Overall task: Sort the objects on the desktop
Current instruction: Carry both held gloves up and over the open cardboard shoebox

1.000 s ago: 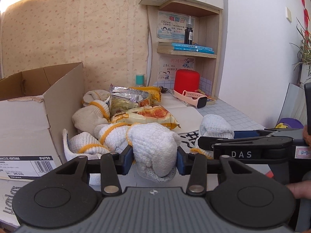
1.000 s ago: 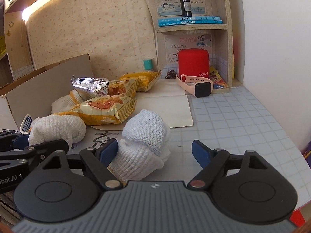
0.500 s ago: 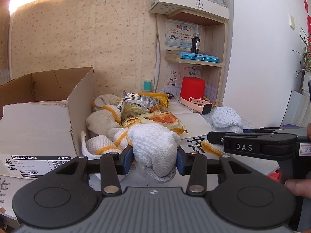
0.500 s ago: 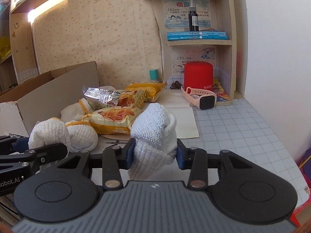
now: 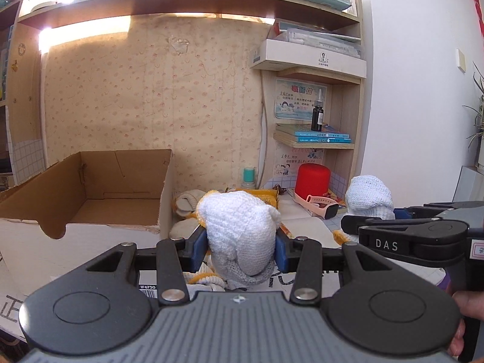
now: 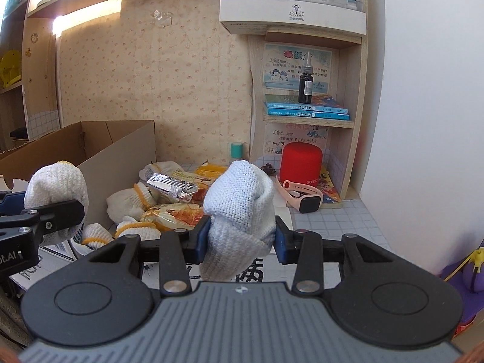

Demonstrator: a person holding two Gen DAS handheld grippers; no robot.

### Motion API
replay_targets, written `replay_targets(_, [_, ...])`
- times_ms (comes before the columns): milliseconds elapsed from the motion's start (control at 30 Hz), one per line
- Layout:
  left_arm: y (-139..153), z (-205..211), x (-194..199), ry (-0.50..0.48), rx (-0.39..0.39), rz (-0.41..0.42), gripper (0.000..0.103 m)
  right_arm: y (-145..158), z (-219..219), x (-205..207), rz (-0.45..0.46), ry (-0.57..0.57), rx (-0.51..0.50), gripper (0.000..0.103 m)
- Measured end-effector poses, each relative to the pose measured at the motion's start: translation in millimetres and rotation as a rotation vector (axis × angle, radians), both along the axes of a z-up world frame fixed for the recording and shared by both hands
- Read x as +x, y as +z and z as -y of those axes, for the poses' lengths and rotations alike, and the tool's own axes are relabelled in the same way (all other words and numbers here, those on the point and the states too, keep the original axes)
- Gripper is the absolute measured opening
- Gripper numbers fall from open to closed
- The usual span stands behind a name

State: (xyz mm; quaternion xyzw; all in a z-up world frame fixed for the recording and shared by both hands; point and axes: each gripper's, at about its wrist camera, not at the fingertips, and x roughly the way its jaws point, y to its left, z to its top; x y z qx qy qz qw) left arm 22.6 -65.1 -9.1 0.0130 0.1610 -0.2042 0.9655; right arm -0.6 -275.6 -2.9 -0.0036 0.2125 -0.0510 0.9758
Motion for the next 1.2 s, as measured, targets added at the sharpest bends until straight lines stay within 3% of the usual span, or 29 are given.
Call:
replay_targets(633, [30.5, -48.1, -11.6, 0.103, -0.003, 0.032, 0.046, 38.8, -67.6, -2.4, 0.017, 0.138, -0.012, 0.041])
replay_targets(1200, [42.4, -86.7, 14.9, 0.202, -0.009, 0.043, 0.046, 55.4, -108.2, 30.1, 0.036, 0.238, -0.006, 0.041])
